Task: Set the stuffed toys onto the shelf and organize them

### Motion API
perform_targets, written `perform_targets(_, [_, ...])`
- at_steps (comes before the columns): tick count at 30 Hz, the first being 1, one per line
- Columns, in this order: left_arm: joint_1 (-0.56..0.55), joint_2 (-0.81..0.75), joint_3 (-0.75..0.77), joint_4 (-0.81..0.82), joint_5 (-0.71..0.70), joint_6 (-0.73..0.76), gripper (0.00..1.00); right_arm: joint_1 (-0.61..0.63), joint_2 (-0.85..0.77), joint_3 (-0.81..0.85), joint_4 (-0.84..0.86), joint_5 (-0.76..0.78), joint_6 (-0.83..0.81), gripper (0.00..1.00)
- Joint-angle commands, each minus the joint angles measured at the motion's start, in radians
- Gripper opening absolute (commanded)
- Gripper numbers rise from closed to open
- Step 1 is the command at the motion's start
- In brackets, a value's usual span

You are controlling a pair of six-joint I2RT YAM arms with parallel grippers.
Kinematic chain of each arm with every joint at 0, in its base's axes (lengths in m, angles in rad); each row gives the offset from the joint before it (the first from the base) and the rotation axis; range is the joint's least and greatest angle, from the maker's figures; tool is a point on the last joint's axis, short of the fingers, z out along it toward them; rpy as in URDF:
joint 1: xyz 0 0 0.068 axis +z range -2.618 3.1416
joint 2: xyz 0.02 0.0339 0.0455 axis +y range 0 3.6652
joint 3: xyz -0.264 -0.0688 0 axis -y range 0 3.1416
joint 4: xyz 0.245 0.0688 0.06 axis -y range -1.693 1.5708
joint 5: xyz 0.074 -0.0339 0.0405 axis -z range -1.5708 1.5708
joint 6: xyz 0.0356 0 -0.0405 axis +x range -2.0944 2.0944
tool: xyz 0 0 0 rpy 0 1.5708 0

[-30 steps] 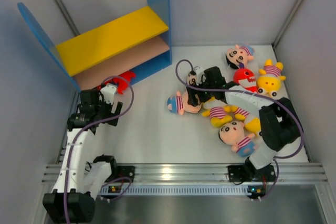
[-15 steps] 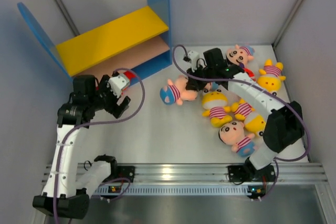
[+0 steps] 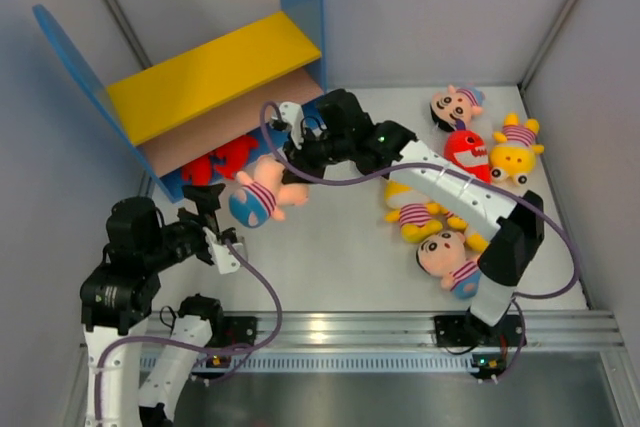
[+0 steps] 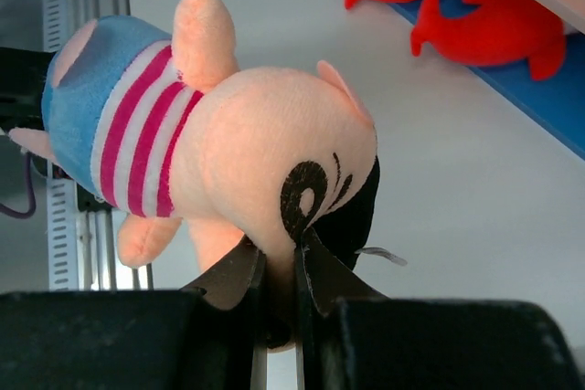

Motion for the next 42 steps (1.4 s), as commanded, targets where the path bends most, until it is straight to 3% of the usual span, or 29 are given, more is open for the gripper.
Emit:
perform_targets(1, [-0.002, 0.007, -0.076, -0.112, 0.02, 0.24, 0.99, 0.029, 0.051, 0.115, 0.005, -0.036, 0.019, 0.0])
perform_targets(6, [-0.002, -0.002, -0.153, -0.122, -0.006, 0.361, 0.99, 0.098, 0.112, 0.167, -0.031, -0.004, -0.056, 0.0])
perform_targets(11, [-0.002, 0.047, -0.147, -0.12, -0.066, 0.321, 0.96, 0.153, 0.131, 0.208, -0.05, -0.043, -0.12, 0.0])
perform_targets(15, [-0.002, 0.061, -0.143, -0.12, -0.046, 0.326, 0.72, 0.164, 0.126, 0.216, -0.013, -0.062, -0.122, 0.0])
perform_targets(16, [-0.002, 0.066, -0.133, -0.12, -0.036, 0.308, 0.44, 0.163, 0.127, 0.219, -0.009, -0.062, -0.119, 0.0])
perform_targets(19, [-0.002, 0.104, -0.064, -0.119, -0.005, 0.187, 0.0, 0.163, 0.135, 0.233, -0.004, -0.059, -0.11, 0.02])
perform_targets(21, [-0.002, 0.147, -0.003, -0.119, -0.019, 0.13, 0.0, 0.158, 0.124, 0.227, 0.02, -0.047, -0.087, 0.13])
perform_targets(22, [-0.002, 0.162, 0.018, -0.117, -0.022, 0.086, 0.0, 0.157, 0.118, 0.221, 0.037, -0.013, -0.068, 0.43])
perform_targets(24, [-0.002, 0.207, 0.089, -0.105, -0.028, 0.016, 0.0, 0.135, 0.083, 0.181, 0.106, 0.05, 0.008, 0.69])
perform_targets(25, [-0.002, 0.242, 0.115, -0.046, -0.034, -0.115, 0.0, 0.123, 0.065, 0.164, 0.123, 0.135, 0.036, 0.8])
perform_targets(29, [-0.002, 0.349, 0.282, 0.137, -0.196, -0.419, 0.0, -0.007, -0.113, -0.076, 0.278, 0.249, 0.253, 0.83])
perform_targets(34, [-0.002, 0.49, 0.5, 0.271, -0.399, -0.675, 0.0, -0.184, -0.314, -0.317, 0.425, 0.297, 0.311, 0.86])
perform_targets(36, [-0.002, 0.593, 0.615, 0.274, -0.501, -0.708, 0.0, -0.21, -0.379, -0.377, 0.415, 0.323, 0.28, 0.87])
perform_targets(38, [-0.002, 0.697, 0.684, 0.28, -0.69, -0.716, 0.0, -0.225, -0.42, -0.413, 0.383, 0.335, 0.262, 0.87])
perform_targets(42, [-0.001, 0.826, 0.726, 0.302, -0.867, -0.67, 0.0, -0.261, -0.466, -0.46, 0.375, 0.338, 0.245, 0.87])
